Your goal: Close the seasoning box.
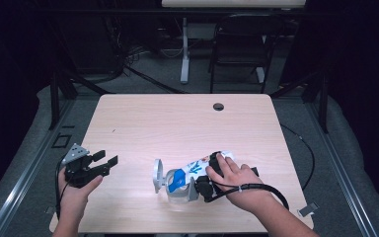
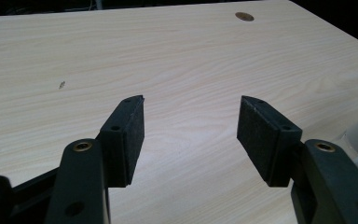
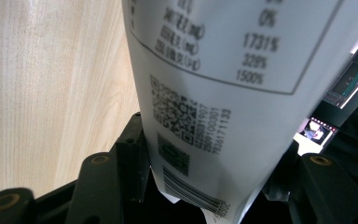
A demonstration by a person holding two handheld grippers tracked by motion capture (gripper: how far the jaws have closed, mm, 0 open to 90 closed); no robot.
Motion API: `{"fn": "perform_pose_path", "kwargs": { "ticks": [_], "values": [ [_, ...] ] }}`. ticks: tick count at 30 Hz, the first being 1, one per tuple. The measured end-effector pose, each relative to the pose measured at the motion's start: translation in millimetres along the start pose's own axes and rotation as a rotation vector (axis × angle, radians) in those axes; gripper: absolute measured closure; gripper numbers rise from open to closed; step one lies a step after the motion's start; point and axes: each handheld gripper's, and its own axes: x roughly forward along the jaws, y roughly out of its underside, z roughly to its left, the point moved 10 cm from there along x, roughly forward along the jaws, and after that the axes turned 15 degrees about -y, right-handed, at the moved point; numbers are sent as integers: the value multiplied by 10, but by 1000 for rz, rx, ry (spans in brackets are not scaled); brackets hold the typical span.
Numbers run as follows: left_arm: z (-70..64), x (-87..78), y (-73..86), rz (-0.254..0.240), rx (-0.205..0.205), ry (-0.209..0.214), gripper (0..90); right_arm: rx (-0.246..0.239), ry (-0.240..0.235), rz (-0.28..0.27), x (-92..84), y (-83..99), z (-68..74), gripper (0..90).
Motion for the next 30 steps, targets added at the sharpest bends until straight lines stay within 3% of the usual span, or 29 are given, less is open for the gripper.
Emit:
{"fn": "perform_pose_path", "kwargs": {
  "ticks": [30],
  "values": [
    [0, -1, 3, 2, 2, 0, 419, -14, 6, 4, -18, -4, -1, 464]
  ]
}}
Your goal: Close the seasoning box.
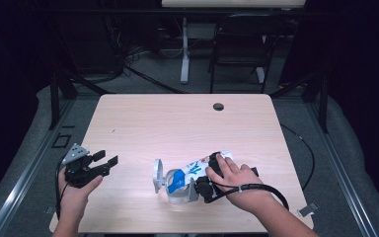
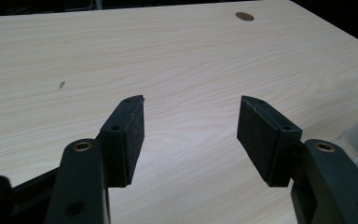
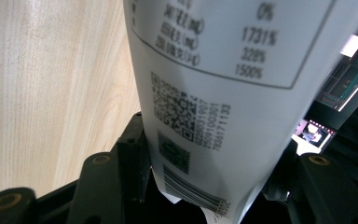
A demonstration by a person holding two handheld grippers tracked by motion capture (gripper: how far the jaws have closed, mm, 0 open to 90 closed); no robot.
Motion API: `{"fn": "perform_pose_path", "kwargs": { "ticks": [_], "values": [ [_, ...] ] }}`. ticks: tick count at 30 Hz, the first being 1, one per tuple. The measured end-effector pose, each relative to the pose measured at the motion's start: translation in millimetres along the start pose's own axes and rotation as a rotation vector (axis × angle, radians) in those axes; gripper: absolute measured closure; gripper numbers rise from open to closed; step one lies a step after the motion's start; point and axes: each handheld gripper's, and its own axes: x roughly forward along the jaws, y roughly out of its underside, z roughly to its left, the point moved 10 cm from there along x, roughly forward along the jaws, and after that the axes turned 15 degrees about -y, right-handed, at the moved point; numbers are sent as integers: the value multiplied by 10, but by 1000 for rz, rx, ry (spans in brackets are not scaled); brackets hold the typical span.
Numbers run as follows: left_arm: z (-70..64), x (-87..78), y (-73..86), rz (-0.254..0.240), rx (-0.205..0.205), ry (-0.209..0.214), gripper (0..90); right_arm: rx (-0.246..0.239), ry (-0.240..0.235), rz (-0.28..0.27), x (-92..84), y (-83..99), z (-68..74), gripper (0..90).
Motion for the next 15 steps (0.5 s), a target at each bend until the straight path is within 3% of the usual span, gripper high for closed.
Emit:
{"fn": "perform_pose_path", "kwargs": {
  "ticks": [15],
  "values": [
    [-1, -5, -2, 1, 1, -1, 419, 2, 0, -9, 5, -5, 5, 465]
  ]
}}
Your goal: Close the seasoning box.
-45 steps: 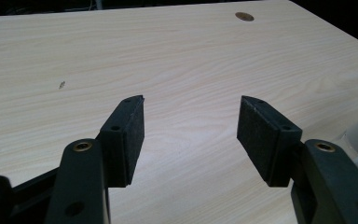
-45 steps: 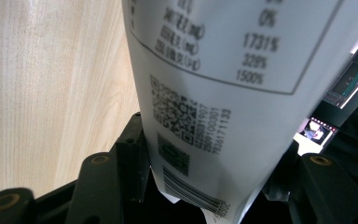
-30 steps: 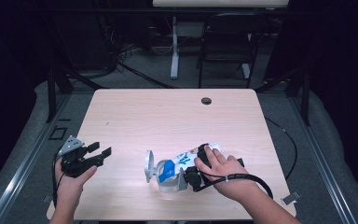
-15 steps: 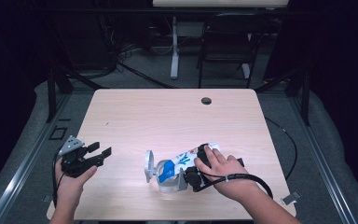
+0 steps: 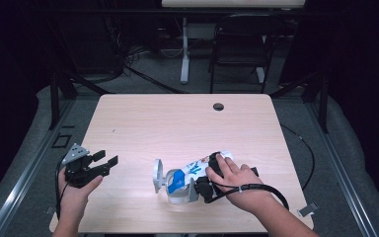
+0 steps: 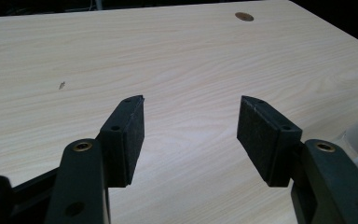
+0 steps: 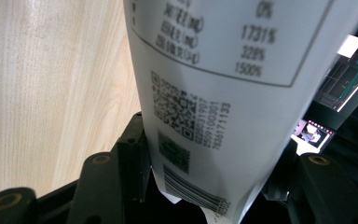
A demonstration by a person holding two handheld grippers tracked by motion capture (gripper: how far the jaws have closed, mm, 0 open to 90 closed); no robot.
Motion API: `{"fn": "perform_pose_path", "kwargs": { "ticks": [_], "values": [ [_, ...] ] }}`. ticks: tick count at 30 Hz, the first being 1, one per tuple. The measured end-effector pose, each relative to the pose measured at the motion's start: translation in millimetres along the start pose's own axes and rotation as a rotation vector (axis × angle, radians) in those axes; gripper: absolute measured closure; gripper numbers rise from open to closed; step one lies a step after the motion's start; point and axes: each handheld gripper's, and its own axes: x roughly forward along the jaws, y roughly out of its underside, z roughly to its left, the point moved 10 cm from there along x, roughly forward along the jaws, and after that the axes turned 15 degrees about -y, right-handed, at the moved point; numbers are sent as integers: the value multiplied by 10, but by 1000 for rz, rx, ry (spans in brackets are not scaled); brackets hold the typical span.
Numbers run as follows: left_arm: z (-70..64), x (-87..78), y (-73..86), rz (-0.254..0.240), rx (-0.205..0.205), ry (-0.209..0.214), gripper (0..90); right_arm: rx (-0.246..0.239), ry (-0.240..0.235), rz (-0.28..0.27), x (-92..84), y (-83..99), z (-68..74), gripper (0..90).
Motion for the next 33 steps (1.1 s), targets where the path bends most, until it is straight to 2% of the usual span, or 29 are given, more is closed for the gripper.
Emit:
{"fn": "perform_pose_path", "kwargs": {
  "ticks": [33],
  "values": [
    [3, 6, 5, 0, 0, 1, 419, -12, 9, -8, -10, -11, -12, 471]
  ]
}}
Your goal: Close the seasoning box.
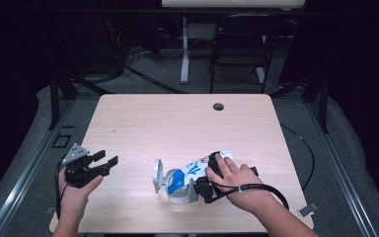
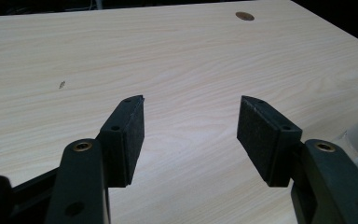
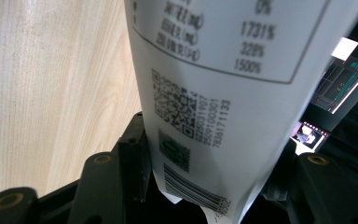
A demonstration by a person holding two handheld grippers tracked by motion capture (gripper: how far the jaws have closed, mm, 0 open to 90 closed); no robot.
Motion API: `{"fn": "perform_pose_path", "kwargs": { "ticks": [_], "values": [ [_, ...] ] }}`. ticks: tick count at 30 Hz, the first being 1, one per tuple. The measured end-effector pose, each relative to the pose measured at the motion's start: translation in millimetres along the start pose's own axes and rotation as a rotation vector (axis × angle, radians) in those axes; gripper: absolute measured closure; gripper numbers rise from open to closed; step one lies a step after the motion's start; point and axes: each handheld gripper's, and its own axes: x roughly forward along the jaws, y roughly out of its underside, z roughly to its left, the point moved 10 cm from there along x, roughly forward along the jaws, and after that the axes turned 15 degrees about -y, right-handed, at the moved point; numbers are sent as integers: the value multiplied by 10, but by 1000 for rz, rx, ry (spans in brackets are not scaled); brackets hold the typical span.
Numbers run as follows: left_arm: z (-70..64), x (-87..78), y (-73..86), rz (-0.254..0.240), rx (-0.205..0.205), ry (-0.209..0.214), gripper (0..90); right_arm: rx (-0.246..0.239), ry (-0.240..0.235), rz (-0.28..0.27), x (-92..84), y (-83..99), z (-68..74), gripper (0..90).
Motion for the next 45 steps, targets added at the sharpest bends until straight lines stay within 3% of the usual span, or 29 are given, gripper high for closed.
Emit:
{"fn": "perform_pose_path", "kwargs": {
  "ticks": [35, 36, 38, 42, 45],
  "values": [
    [2, 9, 9, 2, -3, -1, 419, -2, -4, -5, 7, -3, 7, 476],
    [2, 10, 8, 2, -2, -1, 419, -9, 0, 15, -12, 9, -3, 476],
    [3, 10, 9, 2, -3, -2, 419, 7, -9, -27, 25, -15, 16, 476],
    [6, 12, 12, 3, -2, -3, 419, -12, 3, 18, -16, 10, -7, 476],
    [2, 13, 10, 2, -3, -1, 419, -9, 2, 10, -7, 6, -1, 476]
  ]
}}
